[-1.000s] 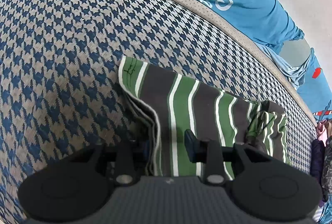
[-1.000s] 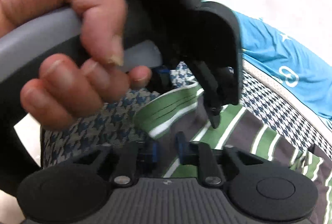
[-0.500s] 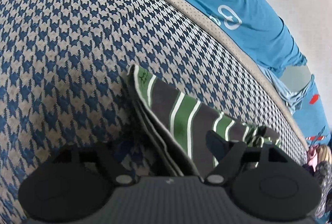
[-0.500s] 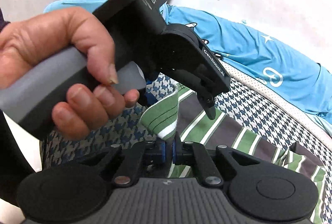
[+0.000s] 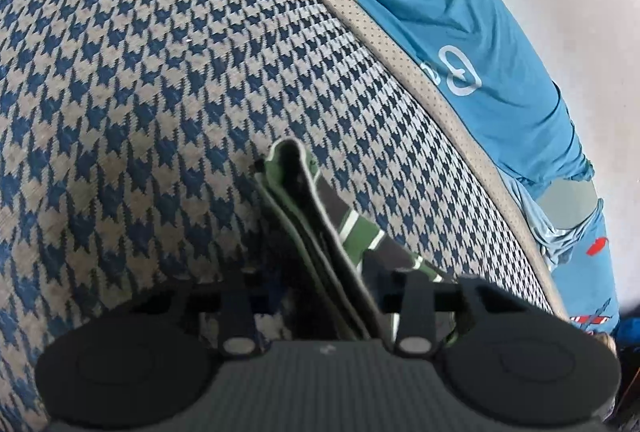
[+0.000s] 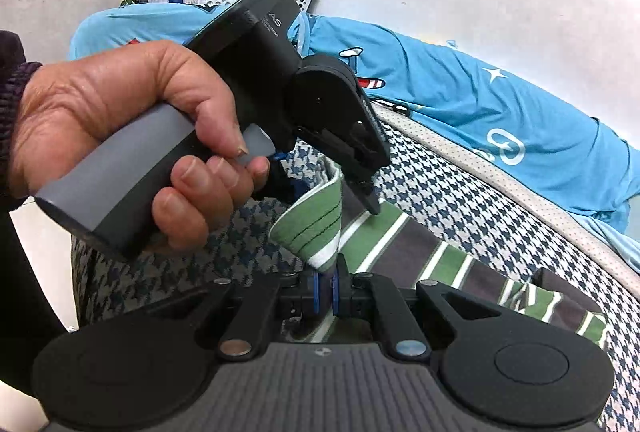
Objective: Fold clothes
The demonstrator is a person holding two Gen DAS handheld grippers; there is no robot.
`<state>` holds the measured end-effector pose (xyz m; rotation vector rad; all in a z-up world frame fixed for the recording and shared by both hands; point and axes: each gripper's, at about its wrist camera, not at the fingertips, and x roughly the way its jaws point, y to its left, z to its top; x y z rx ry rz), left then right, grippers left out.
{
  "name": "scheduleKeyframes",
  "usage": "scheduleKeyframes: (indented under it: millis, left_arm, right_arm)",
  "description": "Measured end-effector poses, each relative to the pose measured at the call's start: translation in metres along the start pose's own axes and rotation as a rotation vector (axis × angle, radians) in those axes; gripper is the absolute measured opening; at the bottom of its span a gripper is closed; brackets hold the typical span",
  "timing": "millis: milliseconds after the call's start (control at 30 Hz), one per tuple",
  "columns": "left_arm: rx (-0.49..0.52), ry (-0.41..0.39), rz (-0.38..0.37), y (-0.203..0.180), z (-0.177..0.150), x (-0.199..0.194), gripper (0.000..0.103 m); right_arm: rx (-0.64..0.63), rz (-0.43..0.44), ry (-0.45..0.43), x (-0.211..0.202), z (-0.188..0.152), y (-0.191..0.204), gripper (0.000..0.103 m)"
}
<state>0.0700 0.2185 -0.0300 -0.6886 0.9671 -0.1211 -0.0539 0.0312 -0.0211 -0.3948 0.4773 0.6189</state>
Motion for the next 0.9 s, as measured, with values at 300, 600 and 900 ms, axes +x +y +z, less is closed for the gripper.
scheduleKeyframes:
  millis: [300, 600, 900]
  left_arm:
    - [0.004, -0.082, -0.075, -0.023, -0.001, -0.005, 0.016]
    - [0.062, -0.118, -0.149, -0.056, -0.009, 0.001, 0.011]
    - [0.127, -0.107, -0.248, -0.094, -0.021, 0.012, 0.011]
  right_arm:
    - [0.01, -0.029, -0.005, -0.012, -0.004, -0.016, 0.007]
    - [0.026, -0.084, -0.03, -0.032, -0.007, -0.034, 0.007]
    - [0.053, -0.161, -0.048, -0.058, -0.015, -0.058, 0.007]
